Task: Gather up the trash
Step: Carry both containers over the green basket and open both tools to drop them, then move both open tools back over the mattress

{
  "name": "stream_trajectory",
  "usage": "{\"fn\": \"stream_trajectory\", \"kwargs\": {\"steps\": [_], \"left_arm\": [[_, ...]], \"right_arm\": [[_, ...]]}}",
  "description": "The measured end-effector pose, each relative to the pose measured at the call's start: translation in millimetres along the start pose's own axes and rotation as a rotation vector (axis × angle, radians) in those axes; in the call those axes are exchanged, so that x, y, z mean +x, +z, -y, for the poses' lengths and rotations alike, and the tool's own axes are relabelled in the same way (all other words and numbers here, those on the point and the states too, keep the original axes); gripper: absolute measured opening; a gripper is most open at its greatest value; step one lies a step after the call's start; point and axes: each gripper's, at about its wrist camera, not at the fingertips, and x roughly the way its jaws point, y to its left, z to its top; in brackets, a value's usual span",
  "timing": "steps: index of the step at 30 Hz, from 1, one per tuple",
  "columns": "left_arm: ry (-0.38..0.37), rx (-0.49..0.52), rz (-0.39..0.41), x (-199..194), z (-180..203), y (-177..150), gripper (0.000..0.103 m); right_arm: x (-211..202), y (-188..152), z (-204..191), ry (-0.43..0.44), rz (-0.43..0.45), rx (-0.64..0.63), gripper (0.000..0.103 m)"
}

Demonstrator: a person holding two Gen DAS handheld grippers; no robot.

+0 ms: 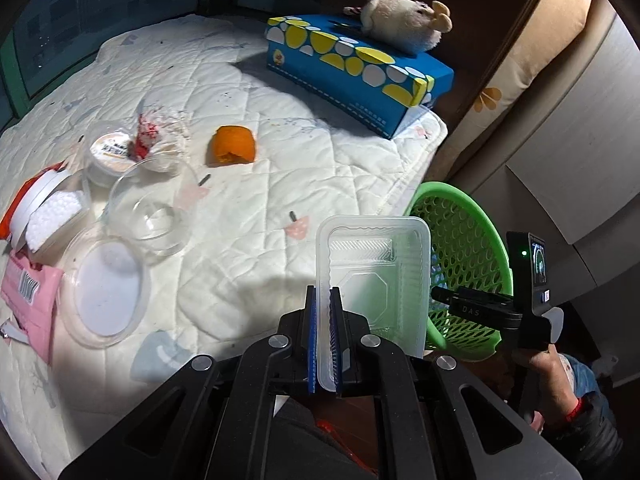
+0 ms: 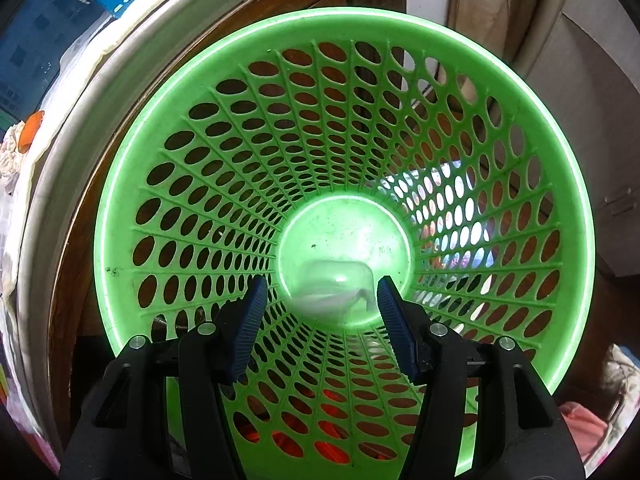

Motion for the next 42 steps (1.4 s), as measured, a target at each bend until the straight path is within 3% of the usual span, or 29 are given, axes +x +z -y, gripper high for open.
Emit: {"fn": "stream_trajectory", "kwargs": {"steps": [6,19,28,30,32,42], "left_arm": [[-0.038,0.071,-0.019,17.7,37.9,12.6,0.006],[-0.077,0.174,-0.095,69.4,109.5,27.8,0.006],[-0.079,0.212,-0.153,97.3,135.1,22.5,0.008],[-0.096,0.208,-0.16,98.4,136.2,20.9,0.014],[-0.083,0.215,-0.147,95.0,136.5,18.3,0.032],[-0.063,0.142,-0.073,48.7,101.5,8.0,0.04]], "right_arm": [[-13.2,-6.8,10.0,0.01,0.037,0.003,0.059],[-101.9,-40.9,30.3,-0.057,0.225,-0.042,0.067],[-118.4,-62.3,45.4,-0.062,0.256,0.008,0.069],[-116.5,-65.3,47.1,-0.049,0.253,0.023,0.069],[-117.2,-68.2,48.1,-0.039,0.251,0.033,0.069],[-130.5,-68.6,20.8,-0.01,0.288,-0.016,0.074]]}}
